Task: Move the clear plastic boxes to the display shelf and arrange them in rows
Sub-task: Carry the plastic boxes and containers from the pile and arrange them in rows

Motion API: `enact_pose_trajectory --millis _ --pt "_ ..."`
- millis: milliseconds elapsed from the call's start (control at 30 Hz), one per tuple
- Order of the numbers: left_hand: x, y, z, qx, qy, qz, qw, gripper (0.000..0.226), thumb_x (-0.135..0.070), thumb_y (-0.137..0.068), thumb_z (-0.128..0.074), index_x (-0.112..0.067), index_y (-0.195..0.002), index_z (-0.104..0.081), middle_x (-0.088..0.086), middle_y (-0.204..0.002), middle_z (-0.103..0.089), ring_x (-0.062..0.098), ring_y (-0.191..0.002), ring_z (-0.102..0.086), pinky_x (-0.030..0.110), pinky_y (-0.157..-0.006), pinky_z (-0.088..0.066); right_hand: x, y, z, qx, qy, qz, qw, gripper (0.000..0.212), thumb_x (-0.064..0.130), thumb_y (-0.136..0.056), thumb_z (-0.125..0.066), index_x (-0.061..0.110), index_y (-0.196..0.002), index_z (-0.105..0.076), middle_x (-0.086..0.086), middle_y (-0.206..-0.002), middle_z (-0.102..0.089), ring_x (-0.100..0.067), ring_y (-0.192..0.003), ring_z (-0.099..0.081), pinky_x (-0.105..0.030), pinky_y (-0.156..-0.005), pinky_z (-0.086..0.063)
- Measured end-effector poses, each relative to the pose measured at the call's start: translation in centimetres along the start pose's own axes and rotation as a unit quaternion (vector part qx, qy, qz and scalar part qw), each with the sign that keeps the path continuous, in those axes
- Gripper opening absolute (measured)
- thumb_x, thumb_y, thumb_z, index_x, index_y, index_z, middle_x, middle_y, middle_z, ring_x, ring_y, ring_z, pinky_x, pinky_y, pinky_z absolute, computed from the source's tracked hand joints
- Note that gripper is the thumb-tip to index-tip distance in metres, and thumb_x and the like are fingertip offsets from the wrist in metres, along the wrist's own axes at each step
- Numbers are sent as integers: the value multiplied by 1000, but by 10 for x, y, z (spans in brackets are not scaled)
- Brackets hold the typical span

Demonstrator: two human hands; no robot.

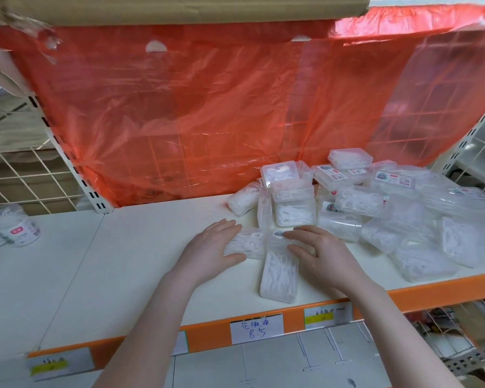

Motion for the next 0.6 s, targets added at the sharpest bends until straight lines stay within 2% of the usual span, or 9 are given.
enact_pose_trajectory --millis 133,333,500,600 --pt "-2 -13 -3 32 -28 -11 999 67 -44 -89 -57 -27 -147 -28 -9 -155 -22 7 -143 -16 22 -112 -16 2 -7 3 67 -48 -33 996 22 29 -92 -56 29 -113 -63 7 -115 -62 -10 -106 -55 -24 -85 -39" --pt "-3 -16 0 13 -48 -15 999 63 -43 -88 -59 -25 -143 -35 -9 -147 -35 10 -134 -31 23 -106 -26 4 -16 10 122 -100 -84 984 14 27 -86 -61 34 -97 -60 -2 -91 -61 -16 -85 -55 -29 -78 -43" --pt "7 -8 8 25 -77 2 997 57 -42 -83 -61 -26 -135 -44 -9 -131 -47 12 -121 -42 25 -97 -36 6 -19 15 153 -72 -89 982 22 25 -83 -65 27 -104 -59 -4 -101 -63 -16 -90 -57 -27 -76 -44" --pt "13 -3 13 38 -82 11 996 59 -42 -80 -63 -27 -134 -44 -9 -132 -47 12 -121 -42 26 -97 -37 7 -20 17 160 -64 -98 980 35 25 -82 -67 24 -115 -59 0 -112 -62 -13 -98 -57 -24 -79 -43"
Point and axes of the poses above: each hand's wrist, its own y-axis away from the middle knuckle, its own z-axis out of the back of the hand, x = y × z, the point moved 4 cm from there along -y, towards the middle knuckle
